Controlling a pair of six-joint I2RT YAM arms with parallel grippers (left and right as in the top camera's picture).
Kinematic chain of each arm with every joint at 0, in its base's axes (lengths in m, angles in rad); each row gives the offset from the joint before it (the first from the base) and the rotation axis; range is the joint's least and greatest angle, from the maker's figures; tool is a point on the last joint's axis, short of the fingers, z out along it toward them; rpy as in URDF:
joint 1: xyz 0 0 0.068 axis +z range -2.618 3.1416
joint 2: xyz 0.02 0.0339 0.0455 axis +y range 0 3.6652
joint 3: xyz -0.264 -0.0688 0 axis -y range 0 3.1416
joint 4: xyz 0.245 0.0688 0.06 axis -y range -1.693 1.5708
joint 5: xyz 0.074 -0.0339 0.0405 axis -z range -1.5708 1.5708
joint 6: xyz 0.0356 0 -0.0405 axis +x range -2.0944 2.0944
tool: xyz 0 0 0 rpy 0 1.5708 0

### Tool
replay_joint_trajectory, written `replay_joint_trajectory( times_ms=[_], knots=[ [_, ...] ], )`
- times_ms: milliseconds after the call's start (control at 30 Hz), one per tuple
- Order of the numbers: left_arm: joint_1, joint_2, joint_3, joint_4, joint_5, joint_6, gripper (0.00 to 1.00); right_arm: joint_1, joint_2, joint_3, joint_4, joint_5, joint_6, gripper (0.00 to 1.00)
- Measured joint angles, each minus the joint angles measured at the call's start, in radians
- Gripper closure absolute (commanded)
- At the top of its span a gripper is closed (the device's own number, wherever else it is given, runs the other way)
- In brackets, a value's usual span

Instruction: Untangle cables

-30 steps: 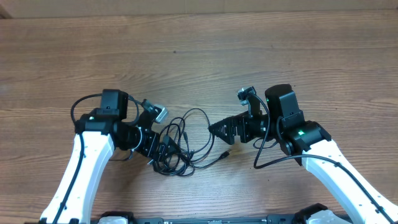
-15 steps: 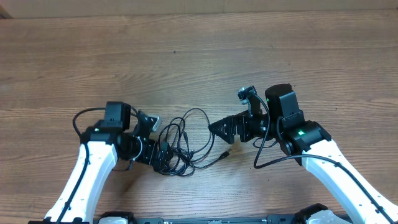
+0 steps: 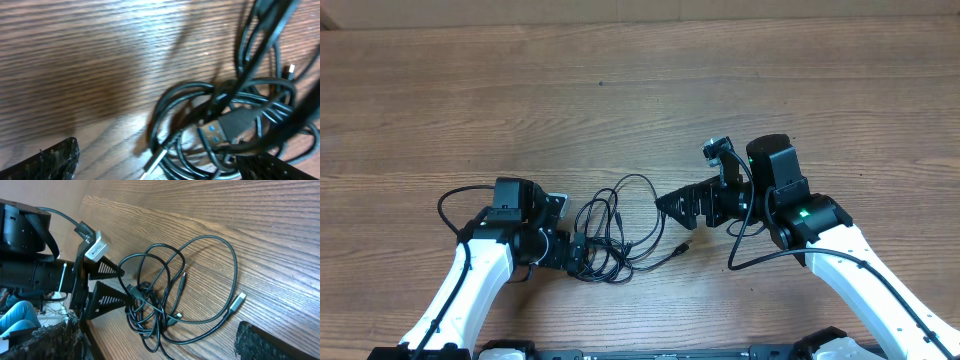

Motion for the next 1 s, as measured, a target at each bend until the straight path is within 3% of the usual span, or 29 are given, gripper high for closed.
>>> replay_joint_trajectory(
  times_ms=[767,1000],
  knots=[
    [-0.057,0.014,-0.001,0.04,-0.014,-0.014,0.0,0.0,0.0,0.0,0.004,0.006,0.0,0.0],
    [-0.098,0.081,-0.001,0.063,-0.027,-0.013,0.12,0.0,0.0,0.0,0.004,0.007,0.0,0.0]
  ],
)
